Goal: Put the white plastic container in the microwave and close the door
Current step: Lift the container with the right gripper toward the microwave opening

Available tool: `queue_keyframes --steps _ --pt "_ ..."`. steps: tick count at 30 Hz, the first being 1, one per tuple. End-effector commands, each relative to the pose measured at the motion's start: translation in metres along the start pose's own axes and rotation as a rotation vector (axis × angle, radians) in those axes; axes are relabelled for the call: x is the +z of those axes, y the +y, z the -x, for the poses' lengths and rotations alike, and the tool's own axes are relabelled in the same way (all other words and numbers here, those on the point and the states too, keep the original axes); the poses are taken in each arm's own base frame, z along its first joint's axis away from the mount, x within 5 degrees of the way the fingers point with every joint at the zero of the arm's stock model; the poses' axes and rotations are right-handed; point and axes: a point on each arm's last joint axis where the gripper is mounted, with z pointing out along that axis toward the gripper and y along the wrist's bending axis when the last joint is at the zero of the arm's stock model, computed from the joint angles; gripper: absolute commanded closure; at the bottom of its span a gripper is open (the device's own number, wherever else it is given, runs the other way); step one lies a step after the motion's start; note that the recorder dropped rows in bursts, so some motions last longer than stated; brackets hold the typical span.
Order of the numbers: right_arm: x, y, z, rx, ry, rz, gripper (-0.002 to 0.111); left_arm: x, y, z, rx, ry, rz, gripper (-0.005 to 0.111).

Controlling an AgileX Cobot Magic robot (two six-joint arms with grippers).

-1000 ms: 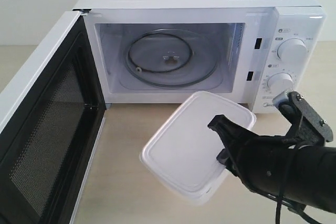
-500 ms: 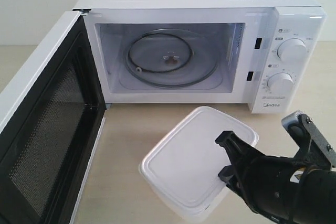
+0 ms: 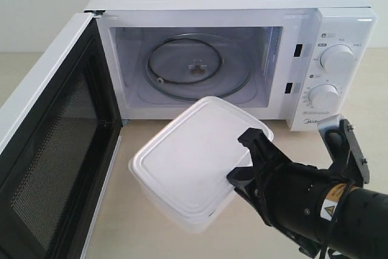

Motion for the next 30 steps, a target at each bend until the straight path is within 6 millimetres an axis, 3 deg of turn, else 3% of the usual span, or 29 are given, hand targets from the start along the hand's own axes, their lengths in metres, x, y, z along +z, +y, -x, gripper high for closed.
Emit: queue_keyframes --steps 1,8,14,23,30 --pt "0.003 -0.012 -0.002 0.018 0.007 -0.003 0.108 0.0 0.0 -0.001 -0.009 0.001 0.002 0.102" --pt "0.004 -0.033 -0.004 0.071 0.012 0.048 0.108 0.0 0.0 -0.001 -0.009 0.001 0.002 0.102" --pt "0.006 -0.03 -0.004 0.061 0.014 0.096 0.108 0.0 0.0 -0.001 -0.009 0.001 0.002 0.102" --pt "0.01 -0.019 -0.003 0.049 -0.005 0.142 0.108 0.0 0.0 -0.001 -0.009 0.001 0.002 0.102" --pt "0.02 0.006 -0.002 0.04 -0.027 0.181 0.108 0.0 0.0 -0.001 -0.009 0.001 0.002 0.102"
